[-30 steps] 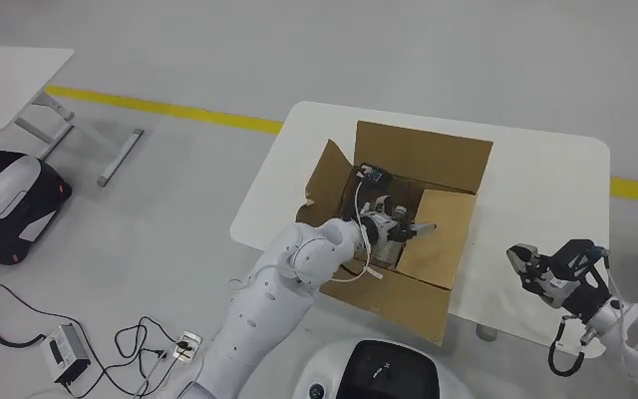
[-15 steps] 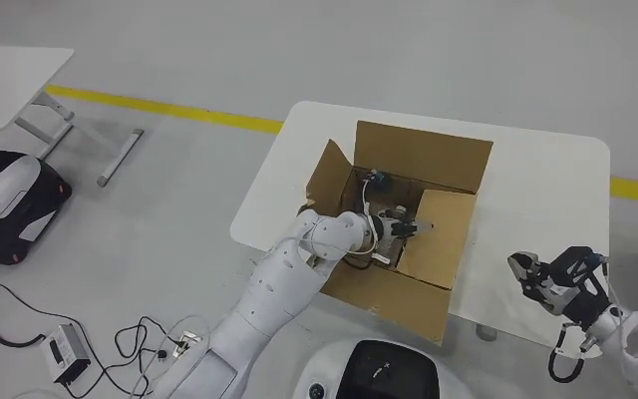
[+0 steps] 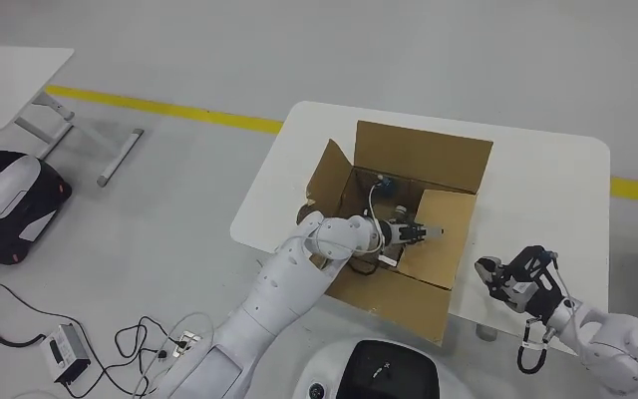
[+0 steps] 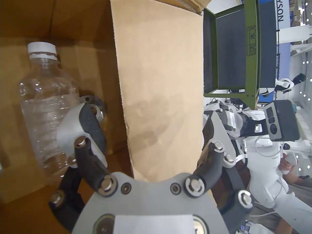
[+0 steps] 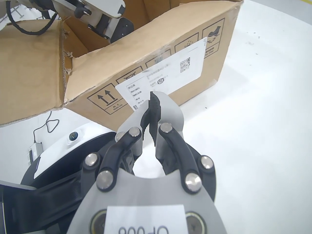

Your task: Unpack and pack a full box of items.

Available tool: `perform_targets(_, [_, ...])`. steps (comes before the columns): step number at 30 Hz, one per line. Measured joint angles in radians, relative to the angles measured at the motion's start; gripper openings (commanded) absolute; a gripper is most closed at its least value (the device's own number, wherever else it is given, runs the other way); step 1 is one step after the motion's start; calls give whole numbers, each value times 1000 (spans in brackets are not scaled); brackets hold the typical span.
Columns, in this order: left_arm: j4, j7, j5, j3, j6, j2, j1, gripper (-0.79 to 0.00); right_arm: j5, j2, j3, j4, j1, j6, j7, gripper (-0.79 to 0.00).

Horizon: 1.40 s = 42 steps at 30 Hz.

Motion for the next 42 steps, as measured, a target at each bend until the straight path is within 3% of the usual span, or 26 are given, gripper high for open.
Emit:
perform_targets(11, [-22,-21,-122,-2,24,-3,5,0,-15,-31,-94,95,105,-23,-21,-785])
perform_targets(24, [-80,-30,-151,7,34,3,13,0,-25,-42,-113,119,130,-32,-40,-785])
perform_targets(31, [-132,-22,-215,6,39,1,5,0,-21,-21,-24,83,75,-12,-58,-785])
perform_targets(42, [-154,-9,-265,65,51,-13,-57,0,-27,31,216,-61,-120,21,-35,-785])
